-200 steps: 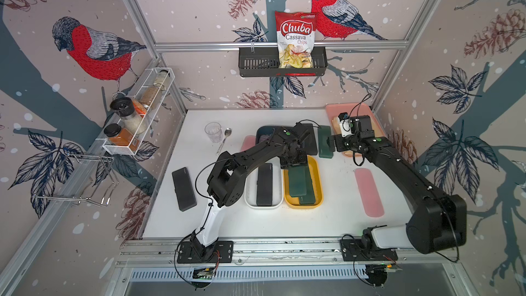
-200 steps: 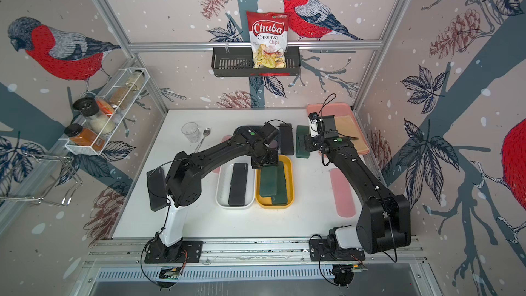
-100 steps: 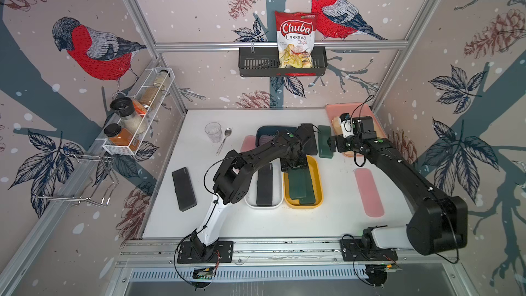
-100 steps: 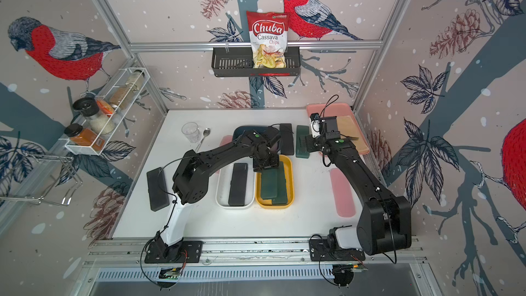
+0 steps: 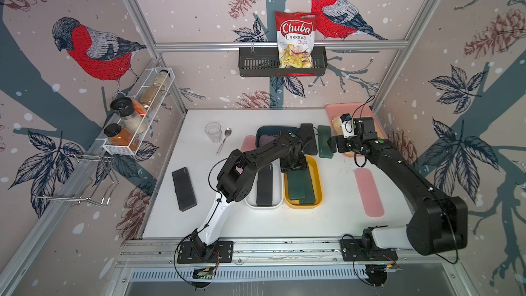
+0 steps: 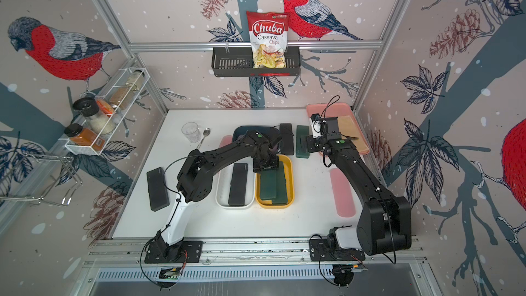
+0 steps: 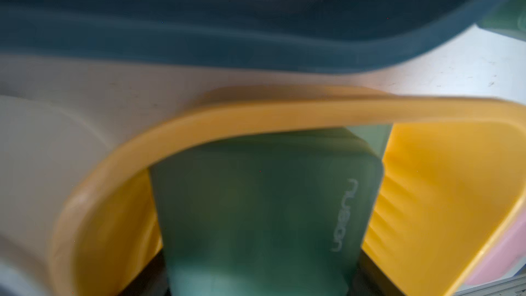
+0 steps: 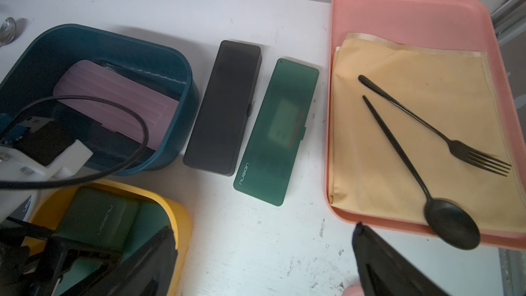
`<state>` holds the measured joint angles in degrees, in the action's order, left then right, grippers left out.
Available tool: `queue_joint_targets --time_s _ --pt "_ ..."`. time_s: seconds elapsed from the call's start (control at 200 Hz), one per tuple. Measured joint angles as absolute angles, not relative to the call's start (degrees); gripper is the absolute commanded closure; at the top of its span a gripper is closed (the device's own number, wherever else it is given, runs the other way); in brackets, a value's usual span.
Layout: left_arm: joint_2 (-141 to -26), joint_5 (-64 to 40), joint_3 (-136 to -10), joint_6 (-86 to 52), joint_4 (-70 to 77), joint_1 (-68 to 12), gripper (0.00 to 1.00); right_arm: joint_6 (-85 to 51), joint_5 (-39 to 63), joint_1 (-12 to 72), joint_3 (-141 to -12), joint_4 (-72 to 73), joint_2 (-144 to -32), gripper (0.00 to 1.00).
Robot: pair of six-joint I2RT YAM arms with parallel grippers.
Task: Place the pencil cases by color into the storage box
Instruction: Place the pencil case at the storage box.
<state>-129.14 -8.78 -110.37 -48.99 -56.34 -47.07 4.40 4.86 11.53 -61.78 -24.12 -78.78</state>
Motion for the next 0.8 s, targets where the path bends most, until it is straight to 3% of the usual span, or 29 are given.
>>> queue_joint_targets --time_s 0.215,0.8 --pt "-130.19 -8.82 -111.33 -48.12 -56.51 -47.07 0.35 4.4 4.97 11.22 -61.63 -24.08 -78.78 0.0" --pt "-132.55 -8.99 -113.78 -47.57 -57.58 -47.09 0.19 4.4 5.21 10.24 -61.43 -24.08 -78.74 0.0"
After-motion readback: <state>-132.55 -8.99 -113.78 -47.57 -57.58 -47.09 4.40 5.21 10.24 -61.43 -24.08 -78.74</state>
